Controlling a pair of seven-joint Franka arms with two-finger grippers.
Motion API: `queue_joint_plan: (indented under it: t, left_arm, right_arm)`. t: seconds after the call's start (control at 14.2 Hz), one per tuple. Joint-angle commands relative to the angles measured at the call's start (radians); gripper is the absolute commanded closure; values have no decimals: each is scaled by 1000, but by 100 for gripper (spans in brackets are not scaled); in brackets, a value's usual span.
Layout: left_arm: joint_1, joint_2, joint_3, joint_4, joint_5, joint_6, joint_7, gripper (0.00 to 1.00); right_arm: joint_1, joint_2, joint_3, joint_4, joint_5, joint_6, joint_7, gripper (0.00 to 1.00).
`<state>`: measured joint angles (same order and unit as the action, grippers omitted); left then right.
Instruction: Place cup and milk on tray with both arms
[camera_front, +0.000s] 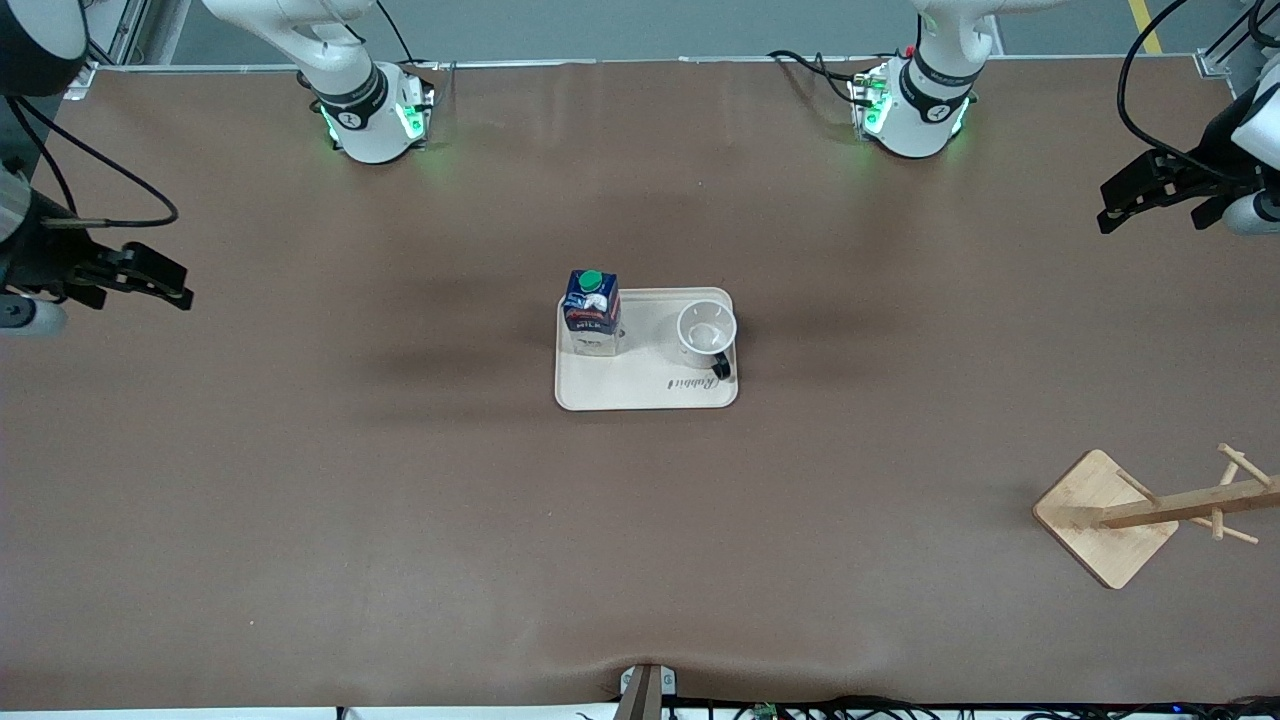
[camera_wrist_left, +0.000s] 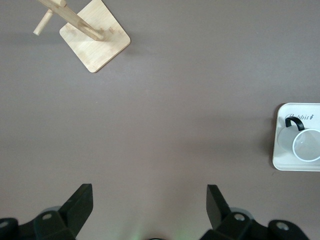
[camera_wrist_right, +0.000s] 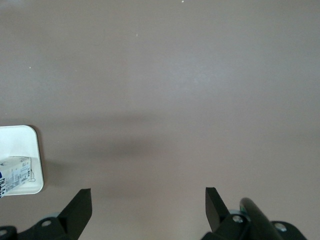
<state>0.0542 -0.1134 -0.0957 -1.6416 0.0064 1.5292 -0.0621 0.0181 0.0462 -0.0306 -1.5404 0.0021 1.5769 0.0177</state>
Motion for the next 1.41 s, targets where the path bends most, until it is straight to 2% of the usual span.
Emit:
queue_joint_plan:
  t: [0.0,0.21,0.35,0.56,1.34]
  left_arm:
    - [12,-8,-9,0,-16,0,13,0]
    - [13,-15,-7,9,-13,0,18,0]
    - [15,-9,-7,13,-6,0,18,0]
    - [13,23,-6,49,-6,6,16,0]
    - [9,32,-19,54,-3,9,-1,0]
  right_arm:
    - [-50,-69,15,-69,15,28,-103,0]
    - [-40,-81,26,-63,13,-63,-130,0]
    - [-21,-85,31,-64,15,-54,-127,0]
    - [-47,-89,23,-61,16,-51,-127,0]
    - [-55,-81,21,-47,19,-40,-119,0]
